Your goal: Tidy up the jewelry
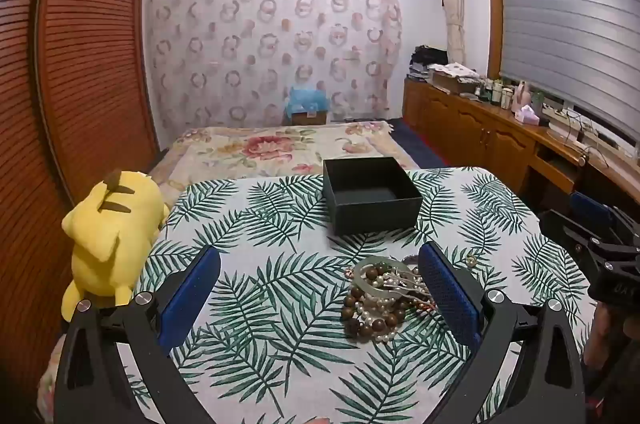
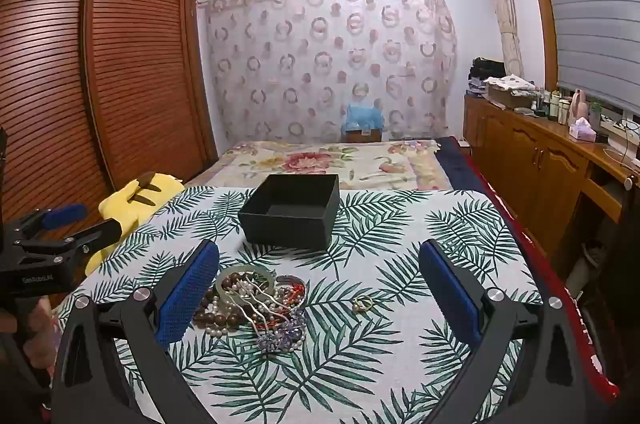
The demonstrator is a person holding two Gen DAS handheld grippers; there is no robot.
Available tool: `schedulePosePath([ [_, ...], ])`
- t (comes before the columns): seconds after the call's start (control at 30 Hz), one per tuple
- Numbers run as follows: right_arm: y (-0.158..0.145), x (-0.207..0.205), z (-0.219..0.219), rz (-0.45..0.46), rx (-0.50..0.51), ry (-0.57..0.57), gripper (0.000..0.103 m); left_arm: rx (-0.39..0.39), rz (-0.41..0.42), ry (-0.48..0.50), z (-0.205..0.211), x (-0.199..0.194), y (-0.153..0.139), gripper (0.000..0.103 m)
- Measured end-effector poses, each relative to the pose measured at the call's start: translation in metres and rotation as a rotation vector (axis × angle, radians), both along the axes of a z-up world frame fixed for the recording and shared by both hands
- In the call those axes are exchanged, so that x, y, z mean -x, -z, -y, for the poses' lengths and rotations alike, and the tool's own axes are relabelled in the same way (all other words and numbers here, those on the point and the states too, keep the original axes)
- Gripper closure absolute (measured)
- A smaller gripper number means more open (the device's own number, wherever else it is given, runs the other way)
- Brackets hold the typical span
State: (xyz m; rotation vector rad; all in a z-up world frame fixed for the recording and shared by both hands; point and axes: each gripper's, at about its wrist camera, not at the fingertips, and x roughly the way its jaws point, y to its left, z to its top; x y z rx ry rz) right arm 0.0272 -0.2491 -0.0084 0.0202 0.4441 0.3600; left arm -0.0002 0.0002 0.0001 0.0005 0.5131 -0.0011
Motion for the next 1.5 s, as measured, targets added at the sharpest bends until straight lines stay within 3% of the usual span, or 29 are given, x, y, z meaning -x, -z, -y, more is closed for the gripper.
schedulePosePath([
  [1.5,0.002,0.001,0.002,0.005,-0.010,-0.001,0.002,0.004,0.018,0.002,0.004,0.005,-0.011,0.007],
])
